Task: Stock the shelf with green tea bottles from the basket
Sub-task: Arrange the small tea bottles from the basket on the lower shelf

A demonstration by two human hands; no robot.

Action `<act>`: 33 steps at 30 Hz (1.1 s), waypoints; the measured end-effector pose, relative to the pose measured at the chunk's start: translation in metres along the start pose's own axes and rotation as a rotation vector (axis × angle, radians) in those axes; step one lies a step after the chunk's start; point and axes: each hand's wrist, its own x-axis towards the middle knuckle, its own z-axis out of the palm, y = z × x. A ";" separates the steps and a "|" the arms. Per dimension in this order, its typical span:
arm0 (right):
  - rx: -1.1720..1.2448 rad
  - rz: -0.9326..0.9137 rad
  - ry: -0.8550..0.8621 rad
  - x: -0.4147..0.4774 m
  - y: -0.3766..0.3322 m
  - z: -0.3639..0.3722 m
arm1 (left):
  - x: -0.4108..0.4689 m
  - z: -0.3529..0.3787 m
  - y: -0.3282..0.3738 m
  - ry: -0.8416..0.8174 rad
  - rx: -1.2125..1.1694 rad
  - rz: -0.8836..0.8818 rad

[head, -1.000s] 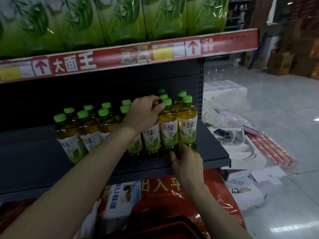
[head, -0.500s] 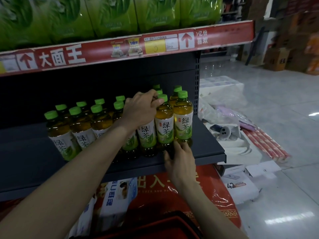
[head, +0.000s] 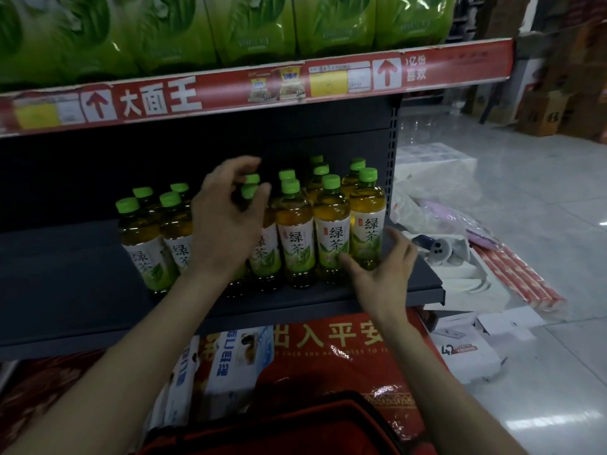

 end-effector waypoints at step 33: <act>-0.352 -0.163 -0.119 -0.059 -0.028 0.054 | -0.122 0.031 -0.045 0.124 -0.434 -0.683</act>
